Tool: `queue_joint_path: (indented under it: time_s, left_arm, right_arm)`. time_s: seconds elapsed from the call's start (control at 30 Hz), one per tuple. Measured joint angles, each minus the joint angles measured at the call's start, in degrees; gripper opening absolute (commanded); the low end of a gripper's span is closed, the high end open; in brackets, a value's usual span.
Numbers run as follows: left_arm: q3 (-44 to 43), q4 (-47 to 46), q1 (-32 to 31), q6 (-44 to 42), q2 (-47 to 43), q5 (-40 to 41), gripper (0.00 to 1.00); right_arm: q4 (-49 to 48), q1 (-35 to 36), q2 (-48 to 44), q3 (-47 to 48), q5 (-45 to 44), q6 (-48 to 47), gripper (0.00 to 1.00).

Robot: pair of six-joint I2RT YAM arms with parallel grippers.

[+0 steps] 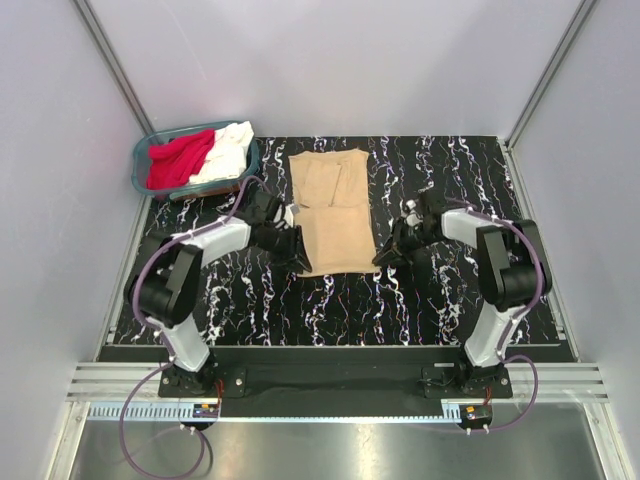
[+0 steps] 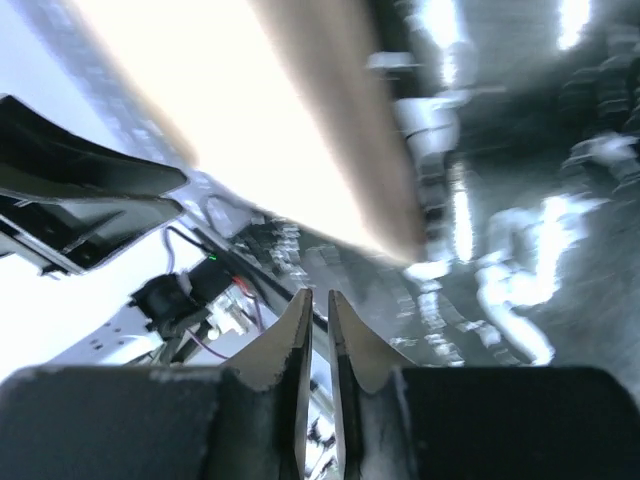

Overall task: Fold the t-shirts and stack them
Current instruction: Fold the tshirt

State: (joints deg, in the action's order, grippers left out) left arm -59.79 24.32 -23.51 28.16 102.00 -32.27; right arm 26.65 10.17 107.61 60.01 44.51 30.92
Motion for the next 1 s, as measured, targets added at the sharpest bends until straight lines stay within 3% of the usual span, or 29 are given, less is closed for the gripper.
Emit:
queue_joint_path:
  time_s: [0.17,0.33,0.5,0.7,1.0]
  left_arm:
    - [-3.3,2.2,1.8,-0.7,-4.7,0.1,0.39]
    - [-11.4,-3.2,5.5,2.1,2.8,-1.3,0.36]
    - [-13.8,-11.0,8.3,7.5,13.2,-2.2,0.36]
    - [-17.6,-13.7,10.7,10.0,19.2,-4.5,0.36]
    - [-20.2,-11.3,13.0,8.1,19.5,-4.2,0.38]
  right_arm:
    - [0.2,0.0,-2.6,6.7,0.5,1.6,0.21]
    - [-3.0,0.0,9.2,23.0,2.2,3.0,0.24]
    - [-4.8,-0.2,21.7,33.9,3.6,4.4,0.25]
    - [-5.4,-2.5,30.9,38.2,7.4,5.4,0.27]
    - [-6.1,-8.1,32.2,40.3,9.6,5.4,0.31]
